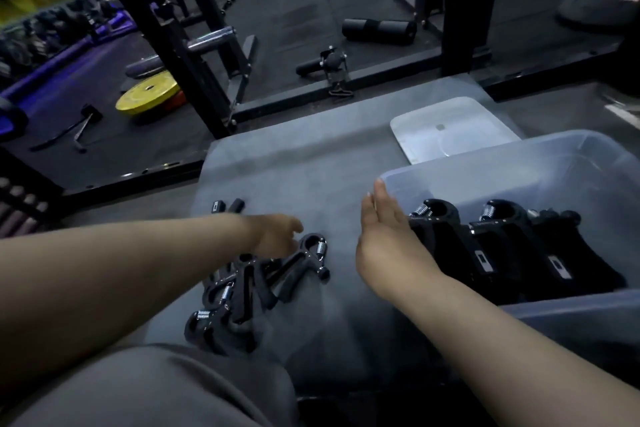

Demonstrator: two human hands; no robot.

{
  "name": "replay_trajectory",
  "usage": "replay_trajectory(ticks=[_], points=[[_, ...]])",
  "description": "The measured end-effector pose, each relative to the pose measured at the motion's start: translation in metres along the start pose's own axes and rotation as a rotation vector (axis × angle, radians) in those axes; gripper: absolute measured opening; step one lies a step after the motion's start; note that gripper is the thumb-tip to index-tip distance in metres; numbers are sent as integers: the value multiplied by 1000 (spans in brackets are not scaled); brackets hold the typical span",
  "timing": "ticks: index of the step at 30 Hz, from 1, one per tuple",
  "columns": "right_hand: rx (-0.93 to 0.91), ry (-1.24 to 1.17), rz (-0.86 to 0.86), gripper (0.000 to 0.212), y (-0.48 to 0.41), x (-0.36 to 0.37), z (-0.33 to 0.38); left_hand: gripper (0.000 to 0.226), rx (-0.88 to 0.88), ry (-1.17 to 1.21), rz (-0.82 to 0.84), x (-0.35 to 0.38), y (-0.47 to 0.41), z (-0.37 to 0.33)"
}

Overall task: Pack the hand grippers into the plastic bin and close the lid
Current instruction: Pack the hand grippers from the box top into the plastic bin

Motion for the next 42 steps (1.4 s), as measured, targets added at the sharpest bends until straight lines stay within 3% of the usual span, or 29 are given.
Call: replay_trajectory(ticks=[9,23,26,29,31,34,37,42], points=[[-14,-56,-65,60,4,-3,-4,68,-21,-294,13,78,-13,1],[50,190,-108,57,11,0,4,50,3,111,-64,99,3,11],[52,195,-114,55,13,0,4,53,31,76,-121,101,2,16],[54,189,-117,54,13,0,4,60,135,-83,-48,110,7,16],[58,192,-117,55,12,1,3,52,173,-189,-15,113,9,9],[64,182,-115,55,12,1,2,34,182,-128,-142,101,4,4],[64,174,-115,54,12,0,2,30,176,-100,-209,93,1,9],[59,175,-122,54,12,0,3,17,56,219,-357,75,6,12]])
Point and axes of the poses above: each hand's wrist, its own y-axis away from the middle knuckle, its own x-axis out of the palm, z = x × y, the point moved 7 cm from there along -y, towards the middle knuckle, and after that the axes turned 5 degrees about -y, right-handed, at the moved point
